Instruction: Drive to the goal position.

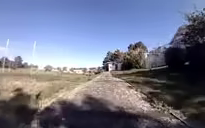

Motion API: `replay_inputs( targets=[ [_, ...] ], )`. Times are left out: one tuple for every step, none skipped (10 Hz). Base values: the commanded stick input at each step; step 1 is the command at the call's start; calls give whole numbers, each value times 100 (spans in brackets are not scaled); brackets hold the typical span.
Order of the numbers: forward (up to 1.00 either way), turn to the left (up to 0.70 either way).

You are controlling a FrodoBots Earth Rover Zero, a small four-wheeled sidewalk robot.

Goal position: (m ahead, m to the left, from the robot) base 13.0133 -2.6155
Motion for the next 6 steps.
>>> replay_inputs(
  targets=[
    [100, 1],
    [100, -2],
    [100, -5],
    [100, -6],
    [100, -9],
    [100, -13]
  ],
)
